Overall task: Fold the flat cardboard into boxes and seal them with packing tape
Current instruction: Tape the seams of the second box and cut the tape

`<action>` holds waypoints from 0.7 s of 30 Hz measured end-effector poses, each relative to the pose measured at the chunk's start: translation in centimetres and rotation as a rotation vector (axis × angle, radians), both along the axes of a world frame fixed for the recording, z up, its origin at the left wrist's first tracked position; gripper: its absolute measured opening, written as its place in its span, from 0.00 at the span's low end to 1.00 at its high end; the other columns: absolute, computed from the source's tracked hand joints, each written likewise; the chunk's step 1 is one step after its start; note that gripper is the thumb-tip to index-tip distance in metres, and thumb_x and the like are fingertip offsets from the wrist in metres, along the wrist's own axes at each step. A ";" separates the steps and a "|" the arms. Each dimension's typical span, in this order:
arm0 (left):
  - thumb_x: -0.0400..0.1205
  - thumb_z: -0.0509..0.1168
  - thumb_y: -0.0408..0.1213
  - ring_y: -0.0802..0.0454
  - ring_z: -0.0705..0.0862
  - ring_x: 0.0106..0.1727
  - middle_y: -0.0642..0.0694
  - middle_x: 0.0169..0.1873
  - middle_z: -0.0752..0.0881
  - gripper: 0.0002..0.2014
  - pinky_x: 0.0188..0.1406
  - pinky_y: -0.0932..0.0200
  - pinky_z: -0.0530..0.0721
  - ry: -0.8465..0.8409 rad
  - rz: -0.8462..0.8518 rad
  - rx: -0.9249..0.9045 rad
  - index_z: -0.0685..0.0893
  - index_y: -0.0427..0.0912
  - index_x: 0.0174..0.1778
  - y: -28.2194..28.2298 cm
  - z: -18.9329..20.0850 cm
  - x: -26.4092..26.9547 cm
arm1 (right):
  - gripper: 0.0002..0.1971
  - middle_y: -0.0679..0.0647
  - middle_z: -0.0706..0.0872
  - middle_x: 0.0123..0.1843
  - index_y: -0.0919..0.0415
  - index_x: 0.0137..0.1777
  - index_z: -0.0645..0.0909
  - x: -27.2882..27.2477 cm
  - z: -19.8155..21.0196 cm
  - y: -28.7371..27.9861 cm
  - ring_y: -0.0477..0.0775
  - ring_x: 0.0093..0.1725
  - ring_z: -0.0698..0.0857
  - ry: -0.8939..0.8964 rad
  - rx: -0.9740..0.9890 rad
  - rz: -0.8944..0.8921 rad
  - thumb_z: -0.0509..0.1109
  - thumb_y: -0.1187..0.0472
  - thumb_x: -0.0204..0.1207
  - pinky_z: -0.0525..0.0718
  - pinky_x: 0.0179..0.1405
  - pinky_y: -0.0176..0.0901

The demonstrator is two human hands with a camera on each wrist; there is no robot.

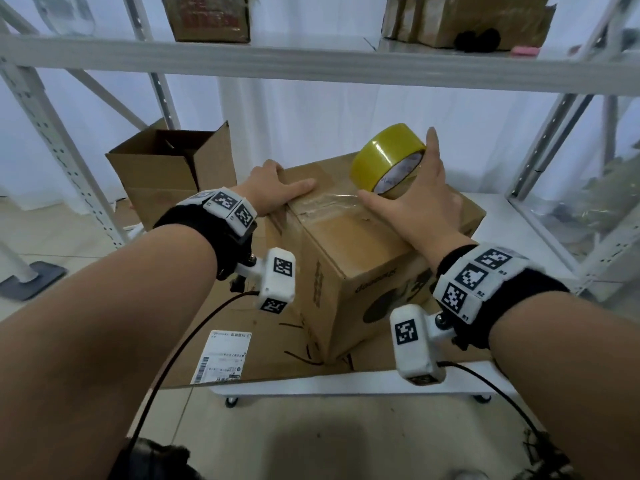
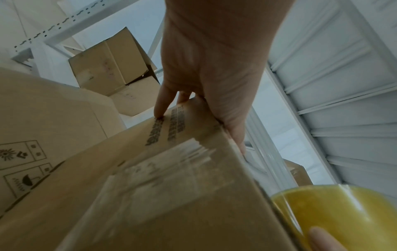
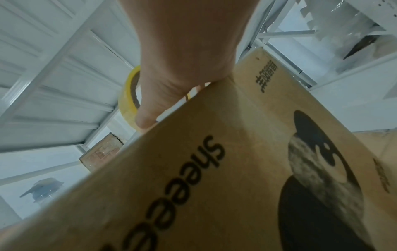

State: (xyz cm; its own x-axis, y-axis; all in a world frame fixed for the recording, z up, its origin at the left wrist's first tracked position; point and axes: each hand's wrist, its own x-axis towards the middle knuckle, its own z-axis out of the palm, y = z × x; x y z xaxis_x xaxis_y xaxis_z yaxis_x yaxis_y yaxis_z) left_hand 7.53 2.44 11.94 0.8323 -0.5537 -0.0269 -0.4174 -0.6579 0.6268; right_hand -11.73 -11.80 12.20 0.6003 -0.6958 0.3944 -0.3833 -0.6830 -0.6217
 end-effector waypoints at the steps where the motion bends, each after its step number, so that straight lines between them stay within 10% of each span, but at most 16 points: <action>1: 0.71 0.66 0.70 0.41 0.79 0.64 0.40 0.69 0.74 0.48 0.63 0.41 0.82 -0.002 -0.003 -0.015 0.64 0.41 0.78 0.1 0.1 -0.4 | 0.62 0.50 0.60 0.85 0.46 0.85 0.37 -0.1 0.1 -0.1 0.53 0.81 0.66 -0.006 0.011 0.003 0.75 0.30 0.63 0.67 0.76 0.63; 10: 0.72 0.60 0.74 0.38 0.65 0.78 0.39 0.79 0.58 0.52 0.76 0.39 0.67 0.020 0.074 -0.097 0.56 0.41 0.83 -0.1 -0.4 -2.5 | 0.62 0.48 0.59 0.85 0.42 0.85 0.38 0.9 -0.5 -0.5 0.53 0.82 0.64 -0.092 0.115 0.029 0.76 0.29 0.61 0.67 0.75 0.68; 16: 0.52 0.59 0.83 0.38 0.50 0.84 0.42 0.84 0.41 0.70 0.81 0.37 0.57 0.046 -0.055 0.211 0.43 0.46 0.85 0.3 0.4 -2.8 | 0.60 0.47 0.59 0.85 0.41 0.85 0.37 1.7 -0.4 -0.7 0.54 0.81 0.66 -0.047 0.114 0.047 0.75 0.30 0.63 0.65 0.72 0.65; 21: 0.53 0.62 0.82 0.38 0.55 0.83 0.44 0.83 0.45 0.67 0.79 0.39 0.62 0.021 -0.046 0.291 0.46 0.51 0.85 0.0 0.5 -2.5 | 0.60 0.49 0.58 0.84 0.43 0.85 0.39 2.3 -0.4 -0.8 0.56 0.80 0.66 -0.017 0.135 0.065 0.75 0.31 0.63 0.64 0.74 0.67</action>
